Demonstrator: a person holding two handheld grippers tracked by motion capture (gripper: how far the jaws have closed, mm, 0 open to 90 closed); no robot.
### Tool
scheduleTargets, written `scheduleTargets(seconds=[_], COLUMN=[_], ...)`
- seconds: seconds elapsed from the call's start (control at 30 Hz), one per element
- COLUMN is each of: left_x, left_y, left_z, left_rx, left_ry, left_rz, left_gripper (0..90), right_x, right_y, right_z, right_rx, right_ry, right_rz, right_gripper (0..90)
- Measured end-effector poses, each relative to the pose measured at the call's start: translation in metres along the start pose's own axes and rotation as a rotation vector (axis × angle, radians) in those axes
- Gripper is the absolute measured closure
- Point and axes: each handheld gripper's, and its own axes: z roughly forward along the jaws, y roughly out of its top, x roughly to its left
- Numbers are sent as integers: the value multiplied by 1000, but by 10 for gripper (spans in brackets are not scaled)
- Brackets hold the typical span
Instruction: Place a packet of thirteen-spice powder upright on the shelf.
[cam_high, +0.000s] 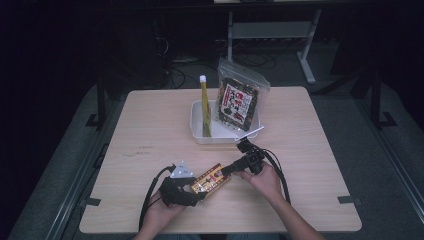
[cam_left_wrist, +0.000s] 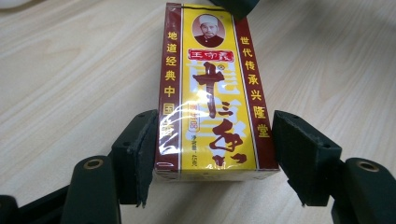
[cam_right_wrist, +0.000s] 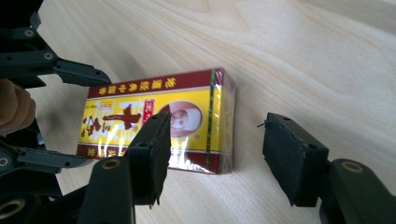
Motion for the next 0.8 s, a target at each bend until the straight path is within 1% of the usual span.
scheduleTargets(seconds=[0.03,0.07,0.13,0.23,0.37,0.43,0.47,0.5,0.57,0.6,0.7,0.8], left_x=[0,0,0,-2,-5,-6,-6,-6,-5,-5,-3,2], left_y=[0,1,1,2,4,4,4,4,4,4,3,1], left_z=[-2,-4,-6,-9,-12,-15,-15,-16,-17,-17,-17,-17], left_rx=[-15,-20,-42,-69,-102,-119,-125,-134,-143,-147,-150,-144], left_ry=[8,7,13,20,20,28,26,28,26,24,21,12], left_rz=[-2,1,3,9,23,29,28,29,28,26,25,13], left_gripper=[336,336,336,336,336,336,336,336,336,336,334,333], right_x=[-1,-2,-3,-4,-5,-6,-6,-6,-6,-5,-3,3], right_y=[0,1,1,4,6,7,7,8,9,9,12,17], right_z=[0,0,-1,-2,0,1,2,2,2,1,-3,-10], right_rx=[0,-6,-23,-33,-49,-51,-48,-47,-50,-50,-44,-64], right_ry=[4,16,47,93,179,214,232,250,277,285,276,267], right_rz=[5,10,26,42,75,93,102,114,121,127,130,126], right_gripper=[406,401,398,381,374,373,375,386,444,448,487,536])
